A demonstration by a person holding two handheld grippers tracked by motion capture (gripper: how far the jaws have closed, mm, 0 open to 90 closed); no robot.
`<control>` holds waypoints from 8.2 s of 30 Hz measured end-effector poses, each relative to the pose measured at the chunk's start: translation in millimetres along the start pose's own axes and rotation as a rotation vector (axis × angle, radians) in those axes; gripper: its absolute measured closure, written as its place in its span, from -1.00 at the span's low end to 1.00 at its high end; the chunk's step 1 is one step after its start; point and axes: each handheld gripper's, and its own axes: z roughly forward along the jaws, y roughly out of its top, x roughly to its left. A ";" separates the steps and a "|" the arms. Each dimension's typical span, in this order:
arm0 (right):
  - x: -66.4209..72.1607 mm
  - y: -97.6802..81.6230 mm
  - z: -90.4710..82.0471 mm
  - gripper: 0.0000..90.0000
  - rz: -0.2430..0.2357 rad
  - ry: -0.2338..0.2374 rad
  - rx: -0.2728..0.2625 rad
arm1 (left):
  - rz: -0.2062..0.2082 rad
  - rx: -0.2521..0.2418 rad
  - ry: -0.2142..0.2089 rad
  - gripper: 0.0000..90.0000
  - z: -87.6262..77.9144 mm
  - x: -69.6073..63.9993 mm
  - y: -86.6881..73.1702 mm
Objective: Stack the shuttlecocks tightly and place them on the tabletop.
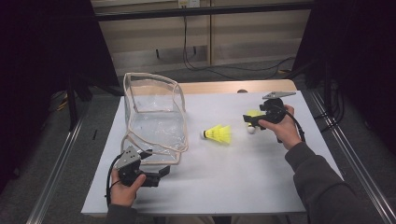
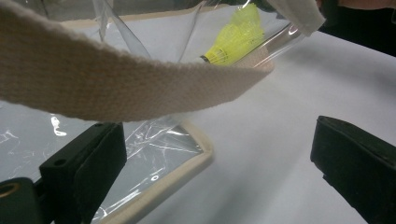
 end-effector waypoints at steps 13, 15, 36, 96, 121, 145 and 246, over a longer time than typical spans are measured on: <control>-7.7 -0.3 4.4 -0.80 -0.009 -0.037 0.017 | -0.002 -0.001 0.000 -0.92 0.1 -0.1 0.0; -7.9 -0.1 5.5 -0.80 -0.010 -0.036 0.018 | -0.001 0.001 -0.002 -0.92 0.1 0.1 0.0; -15.1 -1.2 17.2 -0.64 -0.021 -0.051 0.046 | -0.004 0.002 0.001 -0.92 0.3 0.5 -0.4; -8.1 -5.6 14.7 0.39 -0.139 0.041 0.160 | -0.007 0.000 0.009 -0.92 -0.8 0.3 0.0; -1.8 -6.3 -3.6 0.80 -0.114 0.130 0.142 | -0.004 -0.007 0.012 -0.92 -1.0 -0.8 0.8; 16.6 -17.6 -21.2 0.83 -0.219 0.169 0.170 | 0.001 -0.005 0.015 -0.92 -1.4 -1.4 1.6; 23.2 -49.4 -20.0 0.95 -0.164 0.225 0.079 | 0.004 -0.017 0.021 -0.92 -1.2 -2.2 2.2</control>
